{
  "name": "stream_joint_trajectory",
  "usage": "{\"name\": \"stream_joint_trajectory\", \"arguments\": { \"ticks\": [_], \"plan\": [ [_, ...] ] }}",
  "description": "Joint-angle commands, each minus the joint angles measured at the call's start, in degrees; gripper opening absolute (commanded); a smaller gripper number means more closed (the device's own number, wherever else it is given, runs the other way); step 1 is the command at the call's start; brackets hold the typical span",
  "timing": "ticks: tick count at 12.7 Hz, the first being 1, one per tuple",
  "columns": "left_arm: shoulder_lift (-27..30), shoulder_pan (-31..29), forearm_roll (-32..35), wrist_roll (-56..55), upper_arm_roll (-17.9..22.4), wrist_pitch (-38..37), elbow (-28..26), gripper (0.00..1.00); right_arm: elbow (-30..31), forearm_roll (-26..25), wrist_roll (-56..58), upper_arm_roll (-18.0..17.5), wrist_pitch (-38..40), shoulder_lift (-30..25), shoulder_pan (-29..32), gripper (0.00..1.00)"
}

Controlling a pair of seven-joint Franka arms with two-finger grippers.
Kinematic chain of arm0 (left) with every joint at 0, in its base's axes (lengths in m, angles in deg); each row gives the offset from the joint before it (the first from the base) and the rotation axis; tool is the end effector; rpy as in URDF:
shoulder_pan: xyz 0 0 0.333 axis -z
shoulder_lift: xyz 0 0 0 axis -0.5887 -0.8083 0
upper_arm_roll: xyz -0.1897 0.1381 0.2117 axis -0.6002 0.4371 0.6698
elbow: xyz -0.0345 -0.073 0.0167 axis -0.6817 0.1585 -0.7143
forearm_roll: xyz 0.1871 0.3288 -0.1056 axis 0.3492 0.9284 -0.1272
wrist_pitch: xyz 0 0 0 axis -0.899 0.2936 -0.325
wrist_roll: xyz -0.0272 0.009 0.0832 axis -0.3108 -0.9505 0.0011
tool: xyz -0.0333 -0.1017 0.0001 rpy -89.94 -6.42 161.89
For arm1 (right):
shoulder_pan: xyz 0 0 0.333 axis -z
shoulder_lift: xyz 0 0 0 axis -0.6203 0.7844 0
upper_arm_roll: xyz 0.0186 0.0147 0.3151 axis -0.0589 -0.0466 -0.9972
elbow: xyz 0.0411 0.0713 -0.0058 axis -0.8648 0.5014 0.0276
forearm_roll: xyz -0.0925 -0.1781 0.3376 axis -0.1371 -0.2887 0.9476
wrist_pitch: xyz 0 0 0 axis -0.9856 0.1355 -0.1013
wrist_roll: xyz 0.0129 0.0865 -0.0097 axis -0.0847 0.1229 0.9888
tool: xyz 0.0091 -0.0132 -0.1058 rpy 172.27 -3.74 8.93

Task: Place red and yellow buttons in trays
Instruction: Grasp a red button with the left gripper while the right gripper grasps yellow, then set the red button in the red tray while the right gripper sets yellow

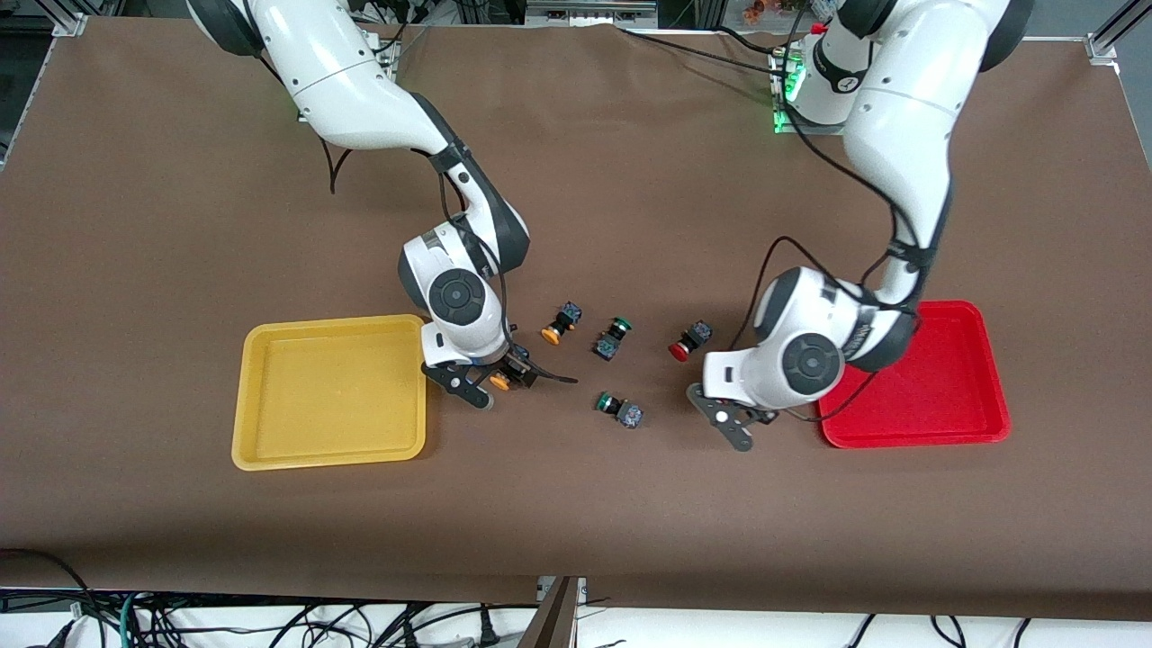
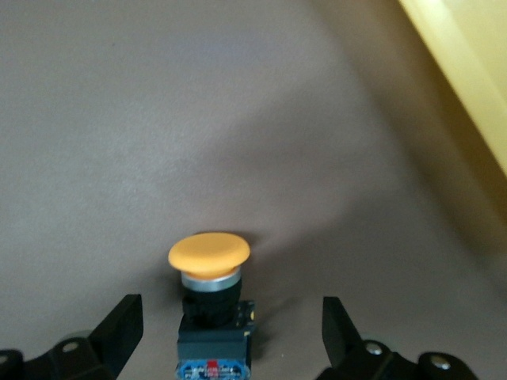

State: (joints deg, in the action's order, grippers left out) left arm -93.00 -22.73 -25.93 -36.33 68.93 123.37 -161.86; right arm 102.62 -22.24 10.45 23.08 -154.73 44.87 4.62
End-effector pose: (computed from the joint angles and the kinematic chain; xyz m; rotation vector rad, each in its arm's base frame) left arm 0.6884 -0.2162 0.2400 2.8294 -1.2024 -0.1918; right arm 0.6179 0.3949 0.1936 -3.0131 0.8278 -0.0307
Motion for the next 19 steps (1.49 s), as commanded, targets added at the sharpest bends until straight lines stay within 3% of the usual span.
{"name": "stream_joint_trajectory", "arguments": {
  "ticks": [1, 3, 4, 7, 10, 11, 12, 13, 16, 19],
  "plan": [
    [5.0, -4.0, 5.5, 1.0, -0.1, -7.0, -2.4, 0.00, -1.0, 0.7, -0.6, 0.4, -0.3, 1.4, -0.8, 0.71],
    [5.2, -7.3, 7.6, 1.1, -0.1, -11.5, -2.4, 0.05, -1.0, 0.6, -0.1, 0.4, -2.1, 1.9, -0.9, 0.21],
    [4.6, -8.9, 8.5, 1.5, -0.1, -13.0, -2.8, 0.09, -1.0, 0.6, 0.6, 0.4, -2.8, 2.2, -1.0, 0.04],
    [3.1, -12.9, 8.7, 7.8, -0.1, -11.2, -4.6, 0.10, -1.3, 0.6, 5.8, 0.5, -1.2, 0.6, 0.0, 0.00],
    [1.4, -14.1, 9.1, 8.9, -0.1, -9.9, -5.3, 0.12, -1.7, 0.7, 22.4, 0.5, 9.5, -4.0, 6.5, 0.00],
    [1.4, -14.2, 9.1, 8.9, -0.1, -8.2, -6.7, 0.18, -1.7, 0.7, 29.3, 0.6, 12.2, -4.7, 9.3, 0.00],
    [1.5, -14.2, 9.1, 8.9, -0.1, -6.5, -7.8, 0.48, -1.7, 0.6, 35.5, 0.9, 14.3, -5.3, 11.6, 0.00],
    [1.8, -14.2, 9.0, 8.9, -0.1, -6.3, -7.9, 0.99, -1.6, 0.6, 41.0, 1.1, 16.1, -5.3, 14.2, 0.00],
    [5.6, -12.5, 8.9, 7.8, -1.7, -11.1, -7.2, 1.00, -0.1, 0.1, 51.4, 1.3, 18.9, -5.1, 21.4, 0.00],
    [7.3, -8.9, 6.0, -1.1, -7.2, -12.7, -7.1, 1.00, 2.9, 0.1, 55.6, 1.3, 18.7, -5.1, 26.5, 0.00]
  ]
}}
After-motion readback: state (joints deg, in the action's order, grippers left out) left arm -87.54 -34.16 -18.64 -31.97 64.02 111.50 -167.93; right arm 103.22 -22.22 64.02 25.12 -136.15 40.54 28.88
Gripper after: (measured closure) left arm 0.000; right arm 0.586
